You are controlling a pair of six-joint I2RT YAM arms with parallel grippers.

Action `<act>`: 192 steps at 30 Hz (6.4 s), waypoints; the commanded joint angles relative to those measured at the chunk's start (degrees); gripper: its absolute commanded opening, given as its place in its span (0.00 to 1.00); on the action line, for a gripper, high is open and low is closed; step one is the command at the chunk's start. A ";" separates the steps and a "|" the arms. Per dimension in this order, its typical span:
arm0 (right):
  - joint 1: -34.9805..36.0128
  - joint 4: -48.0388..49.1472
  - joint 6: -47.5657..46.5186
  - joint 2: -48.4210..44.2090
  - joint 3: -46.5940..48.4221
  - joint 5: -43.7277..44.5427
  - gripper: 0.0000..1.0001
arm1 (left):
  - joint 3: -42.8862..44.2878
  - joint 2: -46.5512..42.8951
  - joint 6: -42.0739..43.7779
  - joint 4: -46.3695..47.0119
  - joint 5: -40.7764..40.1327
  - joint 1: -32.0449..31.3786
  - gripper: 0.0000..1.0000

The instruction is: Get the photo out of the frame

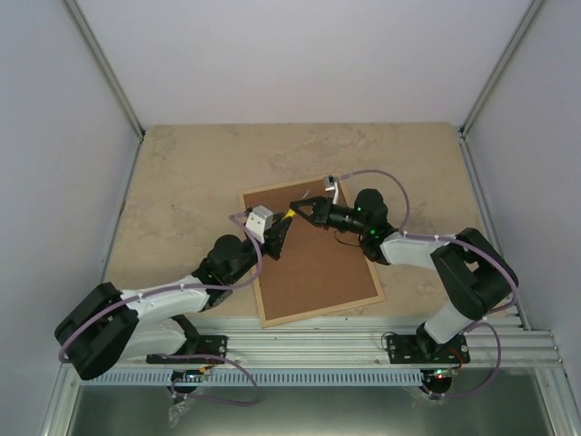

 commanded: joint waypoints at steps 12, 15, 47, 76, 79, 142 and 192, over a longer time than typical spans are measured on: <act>-3.17 -37.47 -50.08 -10.90 8.13 10.96 0.01 | 7.55 -8.68 -13.67 -16.65 5.71 5.84 0.38; -0.92 -41.77 -56.98 -12.08 9.22 15.96 0.01 | 10.53 -7.62 -15.89 -19.19 8.39 6.14 0.39; 10.25 -47.73 -71.65 -6.41 15.53 25.46 0.00 | 16.30 3.13 -24.97 -19.25 11.07 6.23 0.16; 11.00 -46.02 -72.86 -3.49 16.10 25.47 0.09 | 14.65 3.17 -25.13 -19.59 6.61 6.50 0.00; 10.36 -46.84 -73.29 -3.65 15.83 23.60 0.20 | 12.73 1.71 -25.62 -17.17 7.25 7.81 0.00; 8.89 -40.94 -78.89 -11.21 9.20 5.81 0.01 | -11.67 -15.63 -35.44 16.11 13.57 14.23 0.46; 16.90 -42.51 -84.50 -7.45 12.14 25.80 0.01 | -11.94 13.91 -60.74 46.75 18.42 14.20 0.15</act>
